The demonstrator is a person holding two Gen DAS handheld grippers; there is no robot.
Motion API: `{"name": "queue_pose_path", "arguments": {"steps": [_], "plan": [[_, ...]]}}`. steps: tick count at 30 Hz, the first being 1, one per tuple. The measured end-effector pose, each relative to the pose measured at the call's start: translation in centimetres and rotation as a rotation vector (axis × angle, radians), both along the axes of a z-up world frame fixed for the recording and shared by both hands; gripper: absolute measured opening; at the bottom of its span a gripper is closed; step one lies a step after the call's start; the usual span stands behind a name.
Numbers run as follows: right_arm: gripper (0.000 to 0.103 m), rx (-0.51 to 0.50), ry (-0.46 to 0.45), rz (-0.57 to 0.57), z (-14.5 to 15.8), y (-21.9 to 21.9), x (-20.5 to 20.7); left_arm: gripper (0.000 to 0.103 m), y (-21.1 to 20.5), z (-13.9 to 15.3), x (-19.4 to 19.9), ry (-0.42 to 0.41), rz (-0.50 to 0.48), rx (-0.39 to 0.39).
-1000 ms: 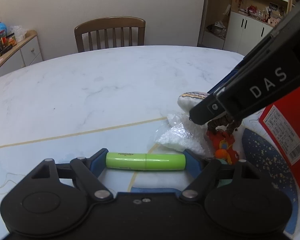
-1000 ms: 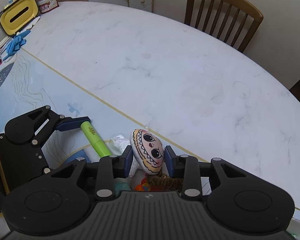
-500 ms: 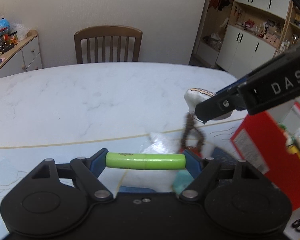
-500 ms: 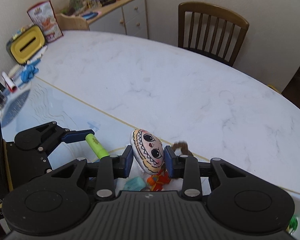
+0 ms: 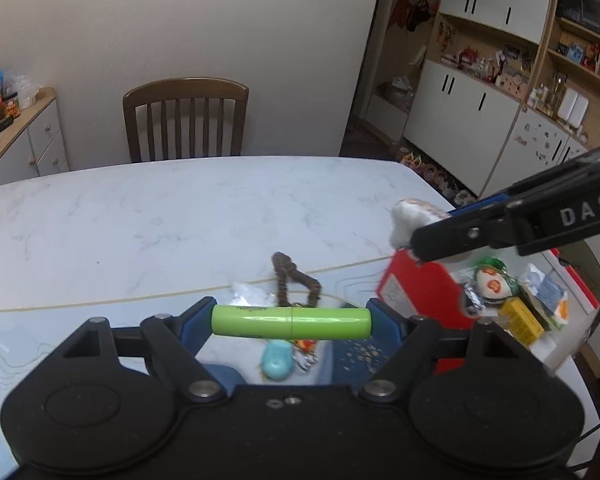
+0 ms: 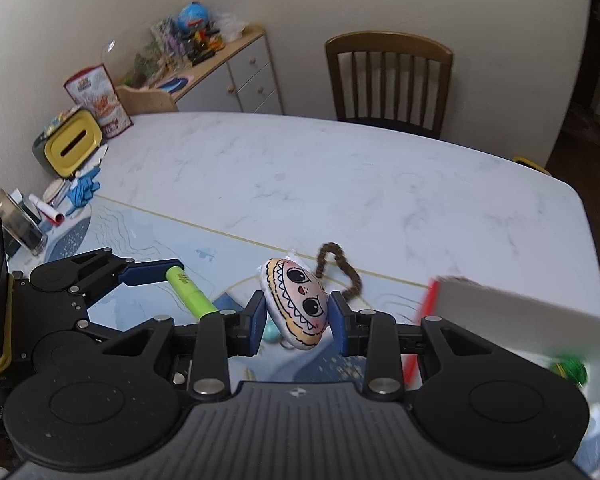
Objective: Organize objects
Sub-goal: 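Carry the green tube and plush doll with both grippers over the box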
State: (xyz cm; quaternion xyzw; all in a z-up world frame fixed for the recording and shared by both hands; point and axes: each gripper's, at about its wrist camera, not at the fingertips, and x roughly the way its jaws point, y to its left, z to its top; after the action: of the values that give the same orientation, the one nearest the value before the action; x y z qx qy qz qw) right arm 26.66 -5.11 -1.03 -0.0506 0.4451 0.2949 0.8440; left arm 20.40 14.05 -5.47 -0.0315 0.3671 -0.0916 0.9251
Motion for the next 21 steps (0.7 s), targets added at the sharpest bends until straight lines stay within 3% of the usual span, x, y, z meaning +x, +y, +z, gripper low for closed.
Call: {"name": "queue_pose_path", "arguments": {"steps": [9,21], "plan": [[0.033,0.019,-0.013,-0.108,0.8,-8.3,-2.3,0.080,-5.6,1.8,-1.0,0.002,-0.062,0.012],[0.033,0.014,0.009,-0.238,-1.4,-18.2,-3.9,0.080,-14.3,1.6,0.1,0.047,-0.156,0.018]]}}
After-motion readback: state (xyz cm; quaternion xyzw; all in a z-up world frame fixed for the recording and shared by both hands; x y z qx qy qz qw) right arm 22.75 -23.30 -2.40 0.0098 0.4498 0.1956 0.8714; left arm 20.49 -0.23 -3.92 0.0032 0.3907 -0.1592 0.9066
